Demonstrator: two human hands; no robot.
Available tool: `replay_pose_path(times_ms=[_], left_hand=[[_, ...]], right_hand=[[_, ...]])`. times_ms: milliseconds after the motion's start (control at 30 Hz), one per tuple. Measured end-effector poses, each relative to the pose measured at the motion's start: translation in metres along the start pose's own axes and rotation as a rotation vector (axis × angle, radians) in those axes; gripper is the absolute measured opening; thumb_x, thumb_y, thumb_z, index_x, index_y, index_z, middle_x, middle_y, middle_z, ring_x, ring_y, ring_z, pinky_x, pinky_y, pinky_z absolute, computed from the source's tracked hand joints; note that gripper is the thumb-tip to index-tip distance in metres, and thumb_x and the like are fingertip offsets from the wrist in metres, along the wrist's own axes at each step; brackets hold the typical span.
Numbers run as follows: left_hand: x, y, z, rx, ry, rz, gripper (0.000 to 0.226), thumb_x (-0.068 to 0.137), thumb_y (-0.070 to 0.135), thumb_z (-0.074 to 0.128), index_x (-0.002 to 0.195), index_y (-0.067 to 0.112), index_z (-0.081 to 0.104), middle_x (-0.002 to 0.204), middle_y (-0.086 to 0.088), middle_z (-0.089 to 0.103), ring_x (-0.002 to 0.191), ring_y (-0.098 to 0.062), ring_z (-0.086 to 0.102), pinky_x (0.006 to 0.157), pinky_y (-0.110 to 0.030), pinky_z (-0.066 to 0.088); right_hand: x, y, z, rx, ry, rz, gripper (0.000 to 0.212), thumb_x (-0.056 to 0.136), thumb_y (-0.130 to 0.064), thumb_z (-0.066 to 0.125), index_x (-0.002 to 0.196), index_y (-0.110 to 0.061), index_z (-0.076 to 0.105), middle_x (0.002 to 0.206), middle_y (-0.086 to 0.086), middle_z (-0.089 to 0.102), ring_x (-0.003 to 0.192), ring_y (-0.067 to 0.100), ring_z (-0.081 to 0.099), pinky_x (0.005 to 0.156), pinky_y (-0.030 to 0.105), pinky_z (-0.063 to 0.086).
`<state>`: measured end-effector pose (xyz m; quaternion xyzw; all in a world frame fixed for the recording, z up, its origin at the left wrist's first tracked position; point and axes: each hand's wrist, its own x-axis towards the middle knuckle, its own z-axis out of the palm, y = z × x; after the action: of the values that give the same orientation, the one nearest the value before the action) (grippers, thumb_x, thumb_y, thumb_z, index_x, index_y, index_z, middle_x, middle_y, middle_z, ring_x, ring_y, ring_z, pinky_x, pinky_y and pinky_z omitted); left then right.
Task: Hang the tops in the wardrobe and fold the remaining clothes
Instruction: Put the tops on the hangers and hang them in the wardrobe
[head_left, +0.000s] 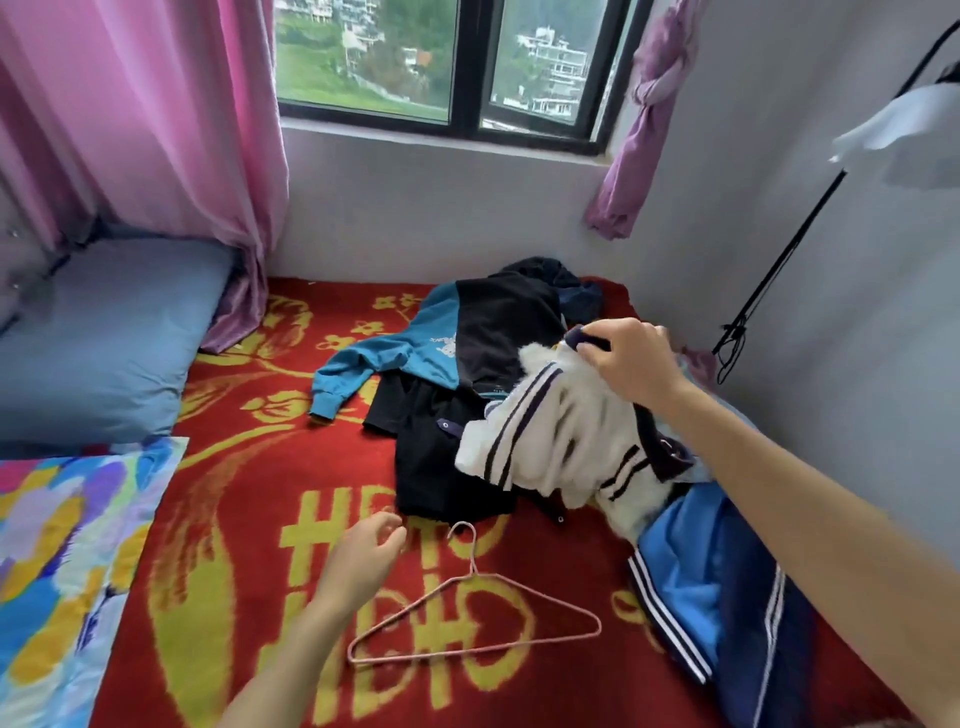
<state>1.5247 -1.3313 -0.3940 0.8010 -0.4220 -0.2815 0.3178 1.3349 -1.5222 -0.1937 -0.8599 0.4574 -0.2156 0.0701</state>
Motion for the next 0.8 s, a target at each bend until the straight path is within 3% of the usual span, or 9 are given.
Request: replay_pose_path(times_ms=[67, 167, 233, 300, 400, 533, 633, 700, 800], left_hand=[[-0.003, 0.006, -0.014, -0.082, 0.058, 0.079, 0.029, 0.095, 0.023, 0.052, 0.12, 0.012, 0.06, 0.116, -0.003, 0.064, 0.103, -0.016, 0.058, 0.082, -0.027, 0.045], [-0.017, 0.016, -0.026, -0.243, 0.14, 0.179, 0.03, 0.092, 0.026, 0.056, 0.12, 0.015, 0.06, 0.106, 0.003, 0.064, 0.091, -0.008, 0.059, 0.074, -0.022, 0.047], [-0.026, 0.019, -0.028, -0.329, 0.17, 0.207, 0.037, 0.089, 0.036, 0.06, 0.12, 0.016, 0.061, 0.104, 0.006, 0.064, 0.089, -0.004, 0.06, 0.071, -0.018, 0.048], [-0.035, 0.017, -0.027, -0.391, 0.18, 0.19, 0.057, 0.08, 0.058, 0.061, 0.12, 0.016, 0.059, 0.106, 0.007, 0.064, 0.088, -0.002, 0.061, 0.068, -0.015, 0.048], [-0.043, 0.01, -0.017, -0.35, 0.167, 0.112, 0.074, 0.071, 0.068, 0.06, 0.129, 0.024, 0.05, 0.109, 0.009, 0.062, 0.093, -0.003, 0.061, 0.071, -0.02, 0.051], [-0.043, -0.023, 0.003, -0.089, 0.236, -0.101, 0.071, 0.085, 0.046, 0.062, 0.144, 0.025, 0.029, 0.128, 0.002, 0.052, 0.115, -0.023, 0.053, 0.083, -0.037, 0.049], [-0.046, -0.045, 0.016, -0.09, 0.24, -0.164, 0.05, 0.095, 0.029, 0.05, 0.142, 0.018, 0.034, 0.094, -0.001, 0.065, 0.072, -0.019, 0.062, 0.055, -0.03, 0.049], [-0.051, -0.049, 0.02, -0.072, 0.228, -0.139, 0.038, 0.1, 0.02, 0.04, 0.138, 0.015, 0.042, 0.063, 0.005, 0.054, 0.044, -0.009, 0.043, 0.038, -0.02, 0.027], [-0.047, -0.051, 0.017, -0.028, 0.261, -0.142, 0.033, 0.1, 0.014, 0.039, 0.13, 0.015, 0.052, 0.069, -0.004, 0.061, 0.053, -0.022, 0.053, 0.042, -0.025, 0.027]], right_hand=[[-0.003, -0.033, -0.001, 0.1, -0.017, -0.033, 0.019, 0.089, -0.015, 0.057, 0.096, -0.011, 0.074, 0.095, 0.007, 0.072, 0.09, 0.023, 0.063, 0.085, 0.033, 0.045], [-0.007, -0.075, 0.022, 0.289, -0.078, 0.079, 0.018, 0.083, -0.011, 0.063, 0.073, 0.003, 0.071, 0.065, 0.01, 0.061, 0.067, 0.021, 0.053, 0.061, 0.028, 0.039], [-0.011, -0.094, 0.049, 0.387, -0.113, 0.207, 0.033, 0.079, -0.01, 0.065, 0.048, -0.007, 0.056, 0.05, 0.003, 0.043, 0.057, 0.018, 0.042, 0.052, 0.027, 0.03], [-0.022, -0.112, 0.082, 0.49, -0.177, 0.306, 0.043, 0.078, -0.009, 0.066, 0.042, -0.016, 0.042, 0.046, -0.002, 0.034, 0.05, 0.016, 0.036, 0.05, 0.027, 0.028], [-0.043, -0.133, 0.126, 0.637, -0.265, 0.412, 0.027, 0.08, -0.011, 0.064, 0.054, -0.009, 0.055, 0.053, 0.001, 0.044, 0.057, 0.018, 0.046, 0.057, 0.029, 0.036], [-0.053, -0.152, 0.154, 0.865, -0.2, 0.502, 0.017, 0.084, -0.012, 0.059, 0.085, 0.004, 0.065, 0.069, 0.005, 0.052, 0.068, 0.017, 0.05, 0.063, 0.027, 0.039], [-0.053, -0.149, 0.16, 0.99, -0.175, 0.571, 0.011, 0.085, -0.012, 0.059, 0.093, -0.005, 0.063, 0.066, 0.0, 0.055, 0.07, 0.016, 0.053, 0.068, 0.028, 0.044], [-0.054, -0.139, 0.165, 1.062, -0.184, 0.603, 0.017, 0.085, -0.011, 0.06, 0.101, -0.006, 0.061, 0.078, 0.003, 0.064, 0.082, 0.021, 0.062, 0.078, 0.033, 0.052], [-0.053, -0.116, 0.165, 1.088, -0.212, 0.645, 0.029, 0.086, -0.004, 0.057, 0.114, -0.004, 0.055, 0.096, 0.009, 0.066, 0.092, 0.023, 0.063, 0.087, 0.035, 0.052]])
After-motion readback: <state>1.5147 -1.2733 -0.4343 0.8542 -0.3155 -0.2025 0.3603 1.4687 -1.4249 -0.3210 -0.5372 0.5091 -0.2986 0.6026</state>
